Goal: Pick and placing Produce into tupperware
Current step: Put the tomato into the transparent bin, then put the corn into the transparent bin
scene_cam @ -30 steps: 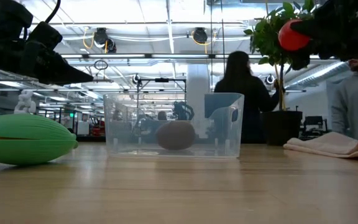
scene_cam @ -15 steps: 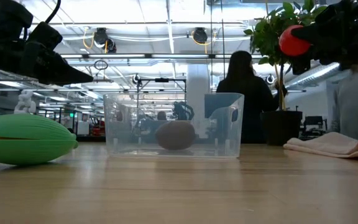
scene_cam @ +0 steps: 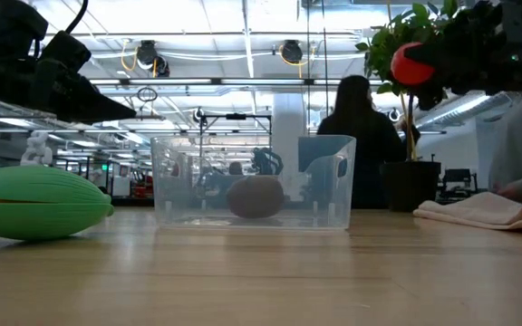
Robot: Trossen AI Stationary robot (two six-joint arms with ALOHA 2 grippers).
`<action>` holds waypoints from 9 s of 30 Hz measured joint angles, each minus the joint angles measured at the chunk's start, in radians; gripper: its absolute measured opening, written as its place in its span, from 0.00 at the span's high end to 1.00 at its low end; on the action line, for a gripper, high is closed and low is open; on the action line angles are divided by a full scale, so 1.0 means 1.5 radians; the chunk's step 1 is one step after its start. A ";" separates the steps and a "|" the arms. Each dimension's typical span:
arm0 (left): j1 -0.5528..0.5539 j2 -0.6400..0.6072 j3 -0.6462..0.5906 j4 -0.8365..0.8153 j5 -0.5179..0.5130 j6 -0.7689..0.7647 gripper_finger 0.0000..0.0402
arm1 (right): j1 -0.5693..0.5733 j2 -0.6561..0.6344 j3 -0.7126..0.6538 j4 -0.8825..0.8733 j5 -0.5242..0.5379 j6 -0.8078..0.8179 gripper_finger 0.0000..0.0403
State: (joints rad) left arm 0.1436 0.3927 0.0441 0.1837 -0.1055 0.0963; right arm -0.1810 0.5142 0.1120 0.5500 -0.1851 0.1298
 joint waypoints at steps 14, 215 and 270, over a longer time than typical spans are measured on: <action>0.000 0.000 0.000 0.000 0.000 0.000 0.95 | 0.000 0.257 0.213 -0.082 -0.052 -0.071 0.40; 0.000 0.000 0.000 -0.025 0.001 0.004 0.95 | 0.106 0.998 0.885 -0.809 -0.106 -0.341 0.39; 0.000 0.000 0.000 -0.033 0.001 0.003 0.95 | 0.109 0.894 0.885 -0.791 -0.014 -0.339 0.31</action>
State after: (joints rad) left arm 0.1436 0.3924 0.0441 0.1349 -0.1040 0.1001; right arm -0.0177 1.8549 1.4403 -0.6361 -0.2054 -0.3790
